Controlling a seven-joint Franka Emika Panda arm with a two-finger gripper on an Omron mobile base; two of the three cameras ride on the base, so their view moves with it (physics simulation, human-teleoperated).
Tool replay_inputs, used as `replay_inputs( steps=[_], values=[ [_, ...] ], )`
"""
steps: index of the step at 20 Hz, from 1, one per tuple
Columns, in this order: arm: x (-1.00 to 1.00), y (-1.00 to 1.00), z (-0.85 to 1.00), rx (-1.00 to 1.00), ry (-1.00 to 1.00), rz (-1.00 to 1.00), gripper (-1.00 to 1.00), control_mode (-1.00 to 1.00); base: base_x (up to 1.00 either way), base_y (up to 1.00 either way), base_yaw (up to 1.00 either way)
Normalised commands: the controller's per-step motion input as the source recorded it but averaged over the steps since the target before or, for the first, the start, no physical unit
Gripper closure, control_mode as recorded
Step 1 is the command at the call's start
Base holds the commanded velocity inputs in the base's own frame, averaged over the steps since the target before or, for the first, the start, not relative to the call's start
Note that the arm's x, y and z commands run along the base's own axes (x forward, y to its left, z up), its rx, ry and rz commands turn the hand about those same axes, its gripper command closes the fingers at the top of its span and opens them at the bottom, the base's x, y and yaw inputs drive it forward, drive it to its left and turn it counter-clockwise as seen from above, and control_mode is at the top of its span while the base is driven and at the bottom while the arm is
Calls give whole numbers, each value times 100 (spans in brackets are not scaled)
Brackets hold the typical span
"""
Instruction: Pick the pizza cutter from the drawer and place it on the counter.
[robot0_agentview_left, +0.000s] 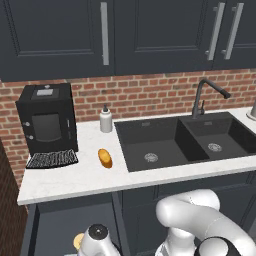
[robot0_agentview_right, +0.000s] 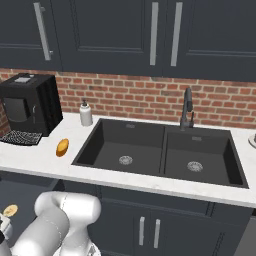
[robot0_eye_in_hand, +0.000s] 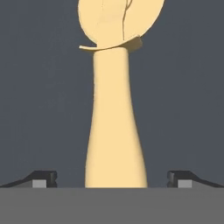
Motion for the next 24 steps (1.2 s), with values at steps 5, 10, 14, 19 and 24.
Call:
replay_inputs(
  steps=[5, 10, 14, 19, 24],
  values=[
    [0, 11, -2, 0, 5, 0, -100, -100, 0, 0, 0],
    [0, 0, -9, 0, 2, 0, 100, -100, 0, 0, 0],
    [0, 0, -1, 0, 0, 0, 100, -100, 0, 0, 0],
    [0, 0, 0, 0, 0, 0, 100, -100, 0, 0, 0],
    [-5, -4, 34, 0, -4, 0, 100, -100, 0, 0, 0]
  ],
)
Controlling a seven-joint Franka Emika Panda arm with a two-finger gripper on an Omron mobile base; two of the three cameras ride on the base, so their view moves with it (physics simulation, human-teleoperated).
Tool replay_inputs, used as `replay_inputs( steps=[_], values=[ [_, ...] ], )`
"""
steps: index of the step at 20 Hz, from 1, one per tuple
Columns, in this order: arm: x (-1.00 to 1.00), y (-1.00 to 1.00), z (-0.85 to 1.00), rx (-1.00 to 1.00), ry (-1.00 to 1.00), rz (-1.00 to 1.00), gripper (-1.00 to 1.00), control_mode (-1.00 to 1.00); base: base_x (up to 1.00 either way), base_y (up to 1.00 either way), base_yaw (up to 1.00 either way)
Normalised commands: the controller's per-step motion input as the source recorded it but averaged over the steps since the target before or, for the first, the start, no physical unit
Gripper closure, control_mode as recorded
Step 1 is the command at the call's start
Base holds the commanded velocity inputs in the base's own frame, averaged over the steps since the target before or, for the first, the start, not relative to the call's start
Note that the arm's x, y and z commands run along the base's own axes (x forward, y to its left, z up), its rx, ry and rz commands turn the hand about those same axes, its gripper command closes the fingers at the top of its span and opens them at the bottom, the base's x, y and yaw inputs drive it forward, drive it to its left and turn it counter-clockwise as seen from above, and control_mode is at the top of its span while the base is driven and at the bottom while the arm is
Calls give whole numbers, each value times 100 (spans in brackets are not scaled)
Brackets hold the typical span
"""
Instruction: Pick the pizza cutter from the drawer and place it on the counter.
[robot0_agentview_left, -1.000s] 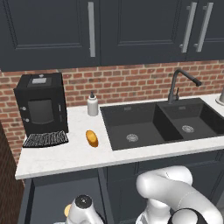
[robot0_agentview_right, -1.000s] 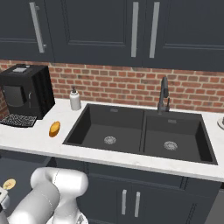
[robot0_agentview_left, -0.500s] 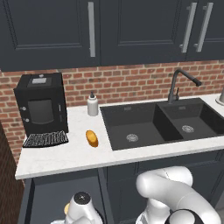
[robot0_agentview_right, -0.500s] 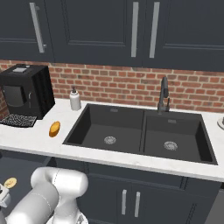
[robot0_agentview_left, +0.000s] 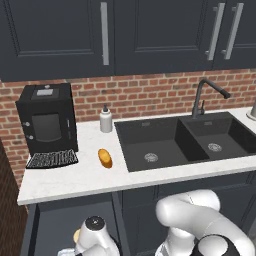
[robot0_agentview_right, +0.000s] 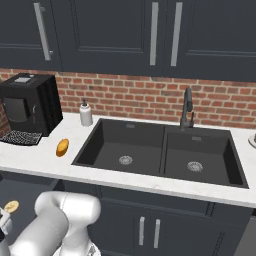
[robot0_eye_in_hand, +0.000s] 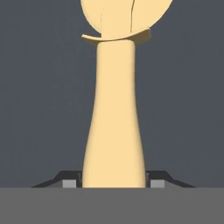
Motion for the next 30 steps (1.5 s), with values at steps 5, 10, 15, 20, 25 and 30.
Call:
replay_inputs(
  steps=[5, 10, 15, 20, 25, 30],
  values=[
    [-15, -29, 100, 0, -1, 0, 100, -100, 0, 0, 0],
    [-6, -46, 100, 0, 0, 0, 100, -100, 0, 0, 0],
    [3, -36, 100, 0, 0, 0, 100, -100, 0, 0, 0],
    [13, -23, 100, 0, 0, 0, 100, -100, 0, 0, 0],
    [6, -20, 96, 0, -8, 0, 100, -100, 0, 0, 0],
    [37, -17, 92, -1, -13, 0, 100, -100, 0, 0, 0]
  ],
)
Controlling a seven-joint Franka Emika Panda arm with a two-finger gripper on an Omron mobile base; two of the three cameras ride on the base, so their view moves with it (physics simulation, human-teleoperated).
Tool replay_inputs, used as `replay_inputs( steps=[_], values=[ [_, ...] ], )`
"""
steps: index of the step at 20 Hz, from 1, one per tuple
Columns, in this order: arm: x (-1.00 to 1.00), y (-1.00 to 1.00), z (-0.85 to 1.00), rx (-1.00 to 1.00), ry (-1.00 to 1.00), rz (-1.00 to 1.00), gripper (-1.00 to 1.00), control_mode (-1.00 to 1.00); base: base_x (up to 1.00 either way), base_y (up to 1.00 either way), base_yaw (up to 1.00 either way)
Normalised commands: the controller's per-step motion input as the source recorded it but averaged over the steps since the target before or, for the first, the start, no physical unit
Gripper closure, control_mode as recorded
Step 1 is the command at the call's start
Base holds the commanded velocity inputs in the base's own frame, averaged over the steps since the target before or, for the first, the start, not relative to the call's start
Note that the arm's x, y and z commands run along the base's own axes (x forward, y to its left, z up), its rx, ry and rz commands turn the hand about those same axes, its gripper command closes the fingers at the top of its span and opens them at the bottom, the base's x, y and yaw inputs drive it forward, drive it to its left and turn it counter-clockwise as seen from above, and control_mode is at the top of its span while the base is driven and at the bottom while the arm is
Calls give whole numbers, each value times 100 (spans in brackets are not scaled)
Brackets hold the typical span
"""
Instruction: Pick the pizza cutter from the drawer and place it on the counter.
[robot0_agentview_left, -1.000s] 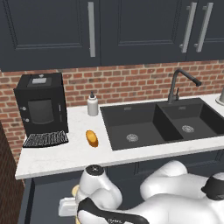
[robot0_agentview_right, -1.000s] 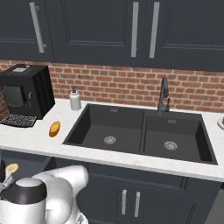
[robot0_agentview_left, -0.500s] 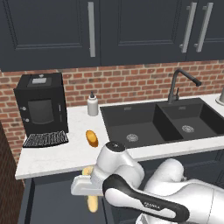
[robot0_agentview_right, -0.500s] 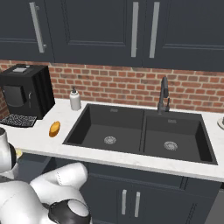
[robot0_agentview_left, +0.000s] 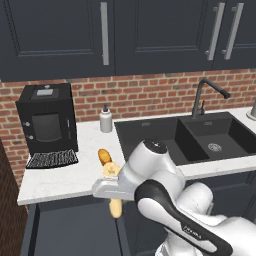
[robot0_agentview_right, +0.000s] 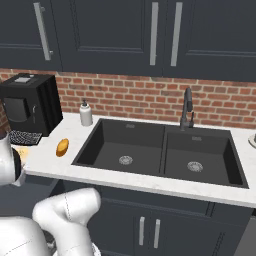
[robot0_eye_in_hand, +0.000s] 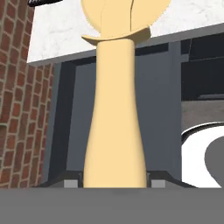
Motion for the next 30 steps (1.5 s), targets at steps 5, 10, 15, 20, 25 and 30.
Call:
replay_inputs(
  steps=[5, 10, 15, 20, 25, 30],
  values=[
    [61, -8, 66, -5, -14, 0, 100, -100, 0, 0, 0],
    [86, -22, 20, -5, -3, 0, 100, -100, 0, 0, 0],
    [83, -34, 0, -2, 4, 0, 100, -100, 0, 0, 0],
    [57, -8, -31, -6, 8, 2, 100, -100, 0, 0, 0],
    [55, 14, -60, -13, 8, 3, 100, -100, 0, 0, 0],
    [42, 34, -49, -17, 1, 4, 100, -100, 0, 0, 0]
  ],
)
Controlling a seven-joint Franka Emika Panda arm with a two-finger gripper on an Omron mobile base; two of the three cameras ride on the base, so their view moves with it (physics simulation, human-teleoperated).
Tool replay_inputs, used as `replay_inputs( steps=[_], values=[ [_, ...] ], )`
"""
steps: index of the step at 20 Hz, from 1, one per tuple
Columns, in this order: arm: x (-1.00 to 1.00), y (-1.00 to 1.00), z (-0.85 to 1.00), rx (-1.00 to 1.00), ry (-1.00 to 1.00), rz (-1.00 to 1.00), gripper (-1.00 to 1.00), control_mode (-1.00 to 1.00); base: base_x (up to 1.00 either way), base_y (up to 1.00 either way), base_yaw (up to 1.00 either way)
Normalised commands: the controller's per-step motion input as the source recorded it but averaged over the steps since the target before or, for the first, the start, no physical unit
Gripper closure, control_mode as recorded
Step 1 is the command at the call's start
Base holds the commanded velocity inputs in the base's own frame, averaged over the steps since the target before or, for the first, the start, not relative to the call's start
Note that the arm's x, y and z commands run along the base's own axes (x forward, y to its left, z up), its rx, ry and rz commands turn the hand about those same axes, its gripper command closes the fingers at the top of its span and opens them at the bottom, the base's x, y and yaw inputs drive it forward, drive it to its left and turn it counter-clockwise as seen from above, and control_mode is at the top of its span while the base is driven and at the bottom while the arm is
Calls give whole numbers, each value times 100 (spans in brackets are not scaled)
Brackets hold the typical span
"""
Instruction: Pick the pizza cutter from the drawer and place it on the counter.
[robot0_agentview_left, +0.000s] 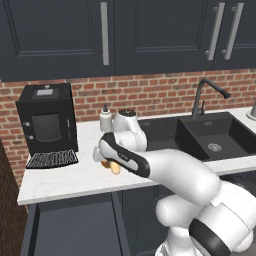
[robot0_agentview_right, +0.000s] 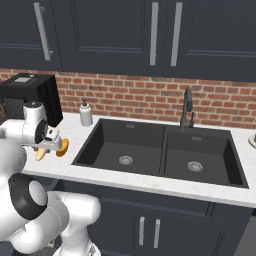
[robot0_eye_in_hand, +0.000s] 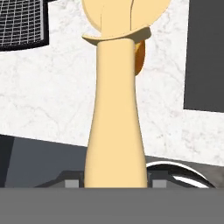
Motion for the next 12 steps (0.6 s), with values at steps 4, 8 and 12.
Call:
replay_inputs(
  steps=[4, 8, 12],
  values=[
    [41, 38, -23, -13, 0, 7, 100, -100, 0, 0, 0],
    [46, 24, -13, -5, 0, 6, 100, -100, 0, 0, 0],
    [37, 17, -33, -3, 0, 7, 100, -100, 0, 0, 0]
  ],
)
